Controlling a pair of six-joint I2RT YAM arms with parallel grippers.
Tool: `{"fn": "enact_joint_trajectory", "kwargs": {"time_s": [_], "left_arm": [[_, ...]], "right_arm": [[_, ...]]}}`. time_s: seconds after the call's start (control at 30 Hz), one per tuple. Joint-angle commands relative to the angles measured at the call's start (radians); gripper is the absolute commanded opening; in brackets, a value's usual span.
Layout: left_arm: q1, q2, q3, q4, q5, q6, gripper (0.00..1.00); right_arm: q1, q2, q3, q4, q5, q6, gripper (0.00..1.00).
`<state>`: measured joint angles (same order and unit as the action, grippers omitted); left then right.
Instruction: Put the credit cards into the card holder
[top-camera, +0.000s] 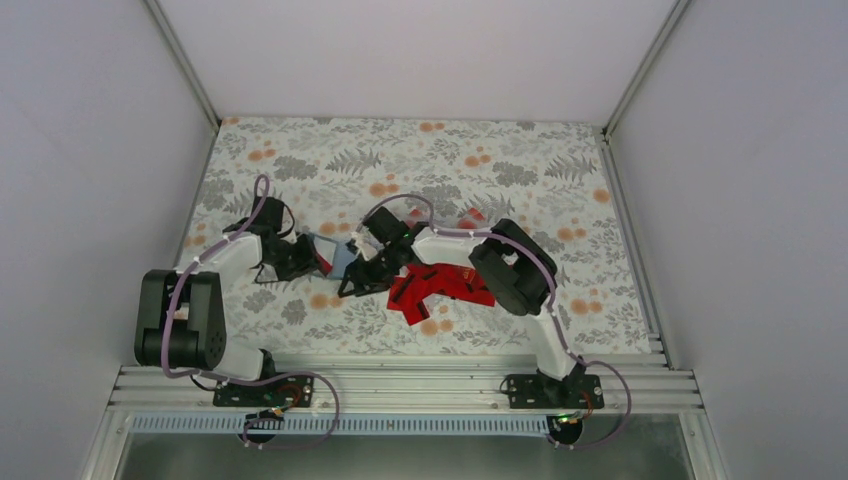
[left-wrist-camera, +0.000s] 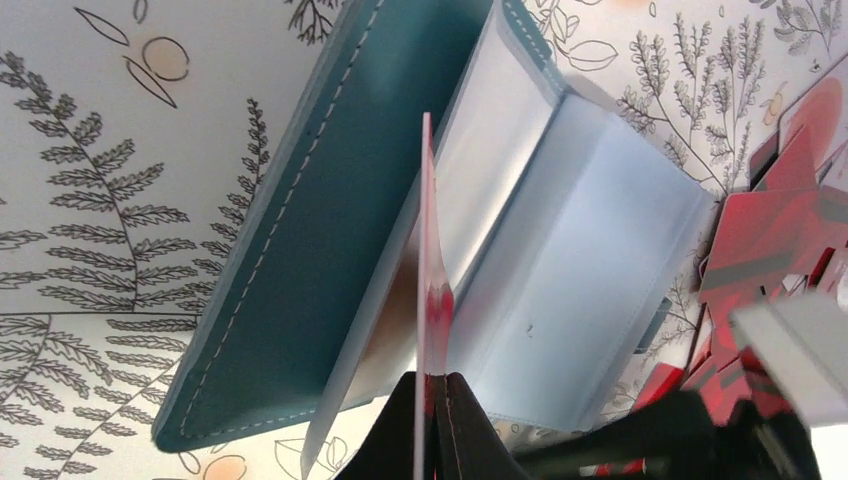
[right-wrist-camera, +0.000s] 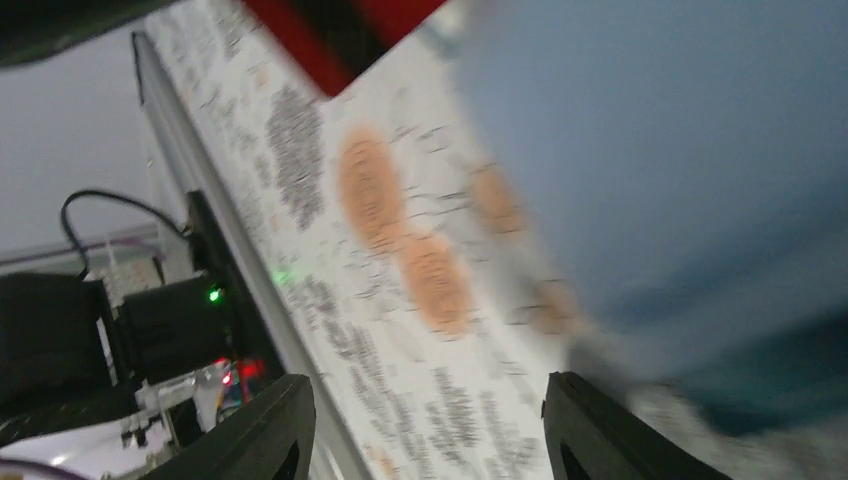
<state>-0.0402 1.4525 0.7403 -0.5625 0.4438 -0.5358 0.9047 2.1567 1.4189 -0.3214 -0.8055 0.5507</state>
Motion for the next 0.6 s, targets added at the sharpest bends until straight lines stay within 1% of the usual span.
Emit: {"fn": "enact_joint_trajectory", "kwargs": {"time_s": [0.0, 0.13, 0.23, 0.43, 0.57], "left_arm": [[-0.001, -0.02, -0.028, -0.041, 0.025, -0.011, 0.02], [-0.002, -0.026, -0.043, -0.029, 0.05, -0.012, 0.02], [-0.001, -0.041, -0.021, -0.028, 0.056, -0.001, 0.02], [-0.001, -0.027, 0.053, -0.037, 0.027, 0.096, 0.02], [-0.001, -0.012, 0.038, -0.006, 0.045, 0.131, 0.02]], "right_arm": [[-0.063, -0.013, -0.03, 0.064, 0.082, 0.065, 0.58], [-0.101, 0.026, 0.012, 0.063, 0.066, 0.062, 0.58], [-0.123, 0.049, 0.041, 0.057, 0.058, 0.072, 0.57], [-0.146, 0.079, 0.083, 0.04, 0.044, 0.089, 0.57], [-0.147, 0.107, 0.118, 0.009, 0.041, 0.083, 0.57]]}}
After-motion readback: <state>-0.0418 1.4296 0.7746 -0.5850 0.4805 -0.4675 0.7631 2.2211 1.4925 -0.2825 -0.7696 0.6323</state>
